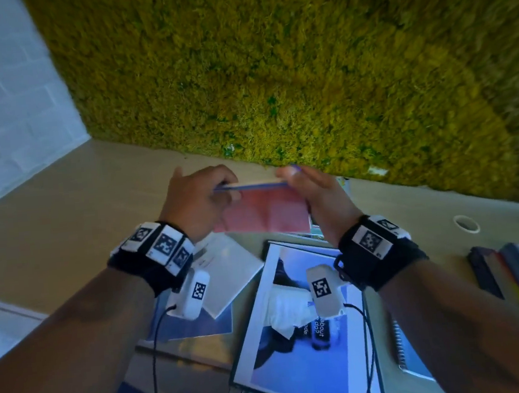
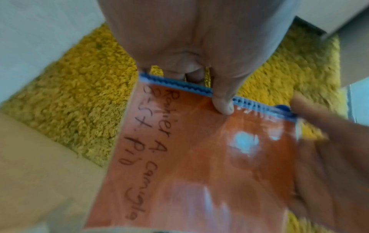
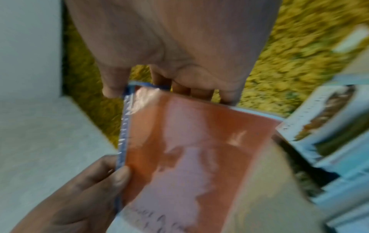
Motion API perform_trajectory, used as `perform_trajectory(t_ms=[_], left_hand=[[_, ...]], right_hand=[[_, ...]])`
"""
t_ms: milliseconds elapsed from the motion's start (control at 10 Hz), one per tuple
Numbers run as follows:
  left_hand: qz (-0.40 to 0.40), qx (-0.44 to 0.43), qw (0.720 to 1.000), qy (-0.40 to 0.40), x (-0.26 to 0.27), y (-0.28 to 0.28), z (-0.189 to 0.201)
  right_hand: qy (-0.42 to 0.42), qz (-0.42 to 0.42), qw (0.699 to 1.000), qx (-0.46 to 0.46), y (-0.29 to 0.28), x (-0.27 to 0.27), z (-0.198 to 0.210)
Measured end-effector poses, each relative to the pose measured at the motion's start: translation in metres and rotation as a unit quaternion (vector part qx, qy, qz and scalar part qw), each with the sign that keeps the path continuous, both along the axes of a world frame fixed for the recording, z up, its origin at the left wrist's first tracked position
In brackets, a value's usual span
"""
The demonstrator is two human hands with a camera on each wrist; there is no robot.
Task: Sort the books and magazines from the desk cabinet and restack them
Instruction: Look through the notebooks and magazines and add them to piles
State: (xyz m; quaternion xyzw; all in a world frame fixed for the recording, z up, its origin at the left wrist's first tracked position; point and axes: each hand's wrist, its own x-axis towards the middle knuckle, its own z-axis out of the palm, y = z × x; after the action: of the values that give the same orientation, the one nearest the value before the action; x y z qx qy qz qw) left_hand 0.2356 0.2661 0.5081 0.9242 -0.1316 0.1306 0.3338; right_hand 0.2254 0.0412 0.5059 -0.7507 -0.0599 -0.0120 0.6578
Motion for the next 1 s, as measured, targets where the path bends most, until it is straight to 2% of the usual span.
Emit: perform_trajectory(t_ms=[100,200,300,400,500,600,700,800,900,1000], left_hand=[[0.003,-0.149,0.988,0.034,0.002,0.0,0.005],[0.006,-0.294,0.953,0.074,0.0,-0.015,0.0],[0.032,-0.425,0.893,0.144,-0.006,-0.041,-0.019],[0.054,-0.499,0.832,0.236,-0.021,-0.071,-0.042],[0.062,-0.428,0.852,0.294,-0.034,-0.101,-0.068],[-0.025,-0.332,0.867,0.371,-0.051,-0.143,-0.083],[-0.076,-0.268,0.853,0.442,-0.072,-0.196,-0.094],[-0.105,-0.198,0.867,0.446,-0.086,-0.241,-0.113],[-0.137,-0.136,0.877,0.44,-0.1,-0.274,-0.123],[-0.146,-0.053,0.89,0.429,-0.112,-0.296,-0.131]], right_hand=[[0.043,-0.042,0.996,0.065,-0.029,-0.015,-0.015],[0.108,-0.059,0.988,0.091,-0.048,-0.028,-0.039],[0.127,-0.018,0.986,0.105,-0.052,-0.042,-0.054],[0.136,-0.045,0.984,0.11,-0.063,-0.051,-0.065],[0.172,-0.101,0.978,0.054,-0.093,-0.066,-0.072],[0.224,-0.151,0.963,0.019,-0.144,-0.088,-0.08],[0.236,-0.178,0.955,-0.032,-0.2,-0.117,-0.086],[0.257,-0.172,0.943,-0.122,-0.25,-0.137,-0.094],[0.32,-0.121,0.898,-0.277,-0.284,-0.157,-0.103],[0.34,-0.098,0.889,-0.291,-0.297,-0.166,-0.119]])
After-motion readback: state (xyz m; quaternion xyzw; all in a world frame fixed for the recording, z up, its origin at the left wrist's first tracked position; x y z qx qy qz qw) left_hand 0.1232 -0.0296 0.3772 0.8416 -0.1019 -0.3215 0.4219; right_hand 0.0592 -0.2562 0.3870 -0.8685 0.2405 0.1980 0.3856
